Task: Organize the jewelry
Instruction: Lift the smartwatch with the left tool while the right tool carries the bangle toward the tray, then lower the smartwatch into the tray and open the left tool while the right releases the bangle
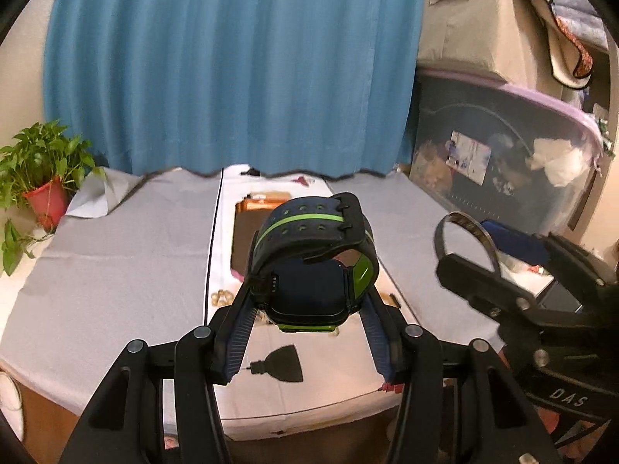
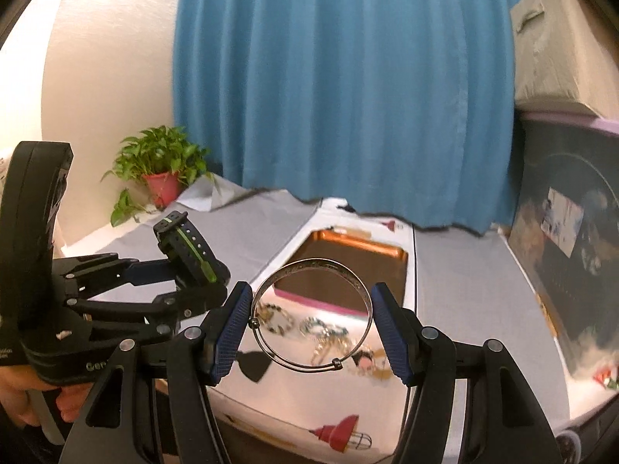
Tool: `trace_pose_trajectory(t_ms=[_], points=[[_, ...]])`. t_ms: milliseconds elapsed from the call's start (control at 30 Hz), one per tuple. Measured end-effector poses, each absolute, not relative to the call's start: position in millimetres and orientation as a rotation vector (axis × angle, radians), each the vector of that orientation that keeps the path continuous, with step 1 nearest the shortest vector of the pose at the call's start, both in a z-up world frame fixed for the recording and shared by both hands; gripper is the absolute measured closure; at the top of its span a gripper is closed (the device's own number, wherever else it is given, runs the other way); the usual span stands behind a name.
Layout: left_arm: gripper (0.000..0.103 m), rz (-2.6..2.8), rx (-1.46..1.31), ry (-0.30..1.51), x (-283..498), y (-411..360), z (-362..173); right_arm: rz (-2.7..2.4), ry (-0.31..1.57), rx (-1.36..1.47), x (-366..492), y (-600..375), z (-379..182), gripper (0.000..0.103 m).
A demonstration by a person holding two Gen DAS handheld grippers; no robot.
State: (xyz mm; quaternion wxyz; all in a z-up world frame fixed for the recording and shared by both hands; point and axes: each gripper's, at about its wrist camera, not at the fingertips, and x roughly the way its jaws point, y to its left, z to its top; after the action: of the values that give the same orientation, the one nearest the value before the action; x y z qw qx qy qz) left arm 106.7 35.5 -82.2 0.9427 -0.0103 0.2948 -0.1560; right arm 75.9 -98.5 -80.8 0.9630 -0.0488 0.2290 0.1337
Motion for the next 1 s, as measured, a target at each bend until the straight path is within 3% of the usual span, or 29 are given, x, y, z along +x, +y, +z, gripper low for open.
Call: trace_pose_trajectory(t_ms=[500, 1000], points=[[0.054, -0.316, -0.020, 0.613, 149, 47, -92, 0.272, 0.478, -0.123, 130, -91, -95, 0.039], [0.054, -0.274, -0.084, 0.737, 243, 44, -171, 0.235, 0.581, -0.015, 227, -119, -168, 0.039]])
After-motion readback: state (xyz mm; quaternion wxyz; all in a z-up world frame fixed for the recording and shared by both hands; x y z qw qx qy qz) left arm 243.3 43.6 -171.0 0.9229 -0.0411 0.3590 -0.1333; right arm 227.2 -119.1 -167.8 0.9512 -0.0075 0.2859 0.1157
